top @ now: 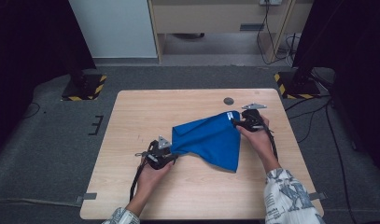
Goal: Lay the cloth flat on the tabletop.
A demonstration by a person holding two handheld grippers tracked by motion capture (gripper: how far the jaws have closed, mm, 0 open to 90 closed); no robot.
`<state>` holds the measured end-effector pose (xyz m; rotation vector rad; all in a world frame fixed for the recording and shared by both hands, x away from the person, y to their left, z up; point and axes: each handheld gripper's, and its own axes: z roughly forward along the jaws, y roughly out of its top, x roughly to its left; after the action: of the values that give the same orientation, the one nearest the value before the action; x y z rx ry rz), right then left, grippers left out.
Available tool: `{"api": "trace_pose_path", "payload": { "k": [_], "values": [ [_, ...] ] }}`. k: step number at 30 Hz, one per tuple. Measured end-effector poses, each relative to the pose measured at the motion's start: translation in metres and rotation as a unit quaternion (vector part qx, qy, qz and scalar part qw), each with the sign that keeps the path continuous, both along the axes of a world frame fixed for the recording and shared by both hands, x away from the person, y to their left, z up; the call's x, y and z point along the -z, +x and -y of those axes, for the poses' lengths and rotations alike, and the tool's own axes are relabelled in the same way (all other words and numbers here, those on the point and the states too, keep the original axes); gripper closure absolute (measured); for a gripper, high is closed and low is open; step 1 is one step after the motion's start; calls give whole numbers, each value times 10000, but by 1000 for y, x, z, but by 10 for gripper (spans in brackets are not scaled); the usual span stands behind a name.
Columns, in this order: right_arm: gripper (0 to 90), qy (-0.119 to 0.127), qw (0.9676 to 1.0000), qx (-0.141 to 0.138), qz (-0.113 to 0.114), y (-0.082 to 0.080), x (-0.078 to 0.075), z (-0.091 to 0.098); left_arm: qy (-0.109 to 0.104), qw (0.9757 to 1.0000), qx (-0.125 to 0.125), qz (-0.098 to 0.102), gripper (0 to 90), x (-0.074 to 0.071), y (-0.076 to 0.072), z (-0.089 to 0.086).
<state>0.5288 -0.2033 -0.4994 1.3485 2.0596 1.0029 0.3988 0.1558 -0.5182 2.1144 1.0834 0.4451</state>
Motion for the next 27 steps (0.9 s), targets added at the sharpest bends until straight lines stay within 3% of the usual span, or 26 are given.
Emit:
{"api": "trace_pose_path", "payload": {
  "k": [5,11,16,21,27],
  "values": [
    [368,37,9994,-338,80,-38,-5,-2,34,9999,129,99,527,-1,-8,-4],
    [389,120,9959,-873,206,-95,-9,-6,50,9998,85,157,496,-3,-16,-10],
    [472,231,9923,-1203,207,-133,-5,-11,90,9998,66,152,500,0,-23,-16],
    [504,170,9903,-1378,102,-154,3,-13,124,9999,74,94,541,3,-22,-18],
    [467,-13,9867,-1627,46,-168,7,-24,47,9998,161,133,595,3,-21,-11]
  ]
}}
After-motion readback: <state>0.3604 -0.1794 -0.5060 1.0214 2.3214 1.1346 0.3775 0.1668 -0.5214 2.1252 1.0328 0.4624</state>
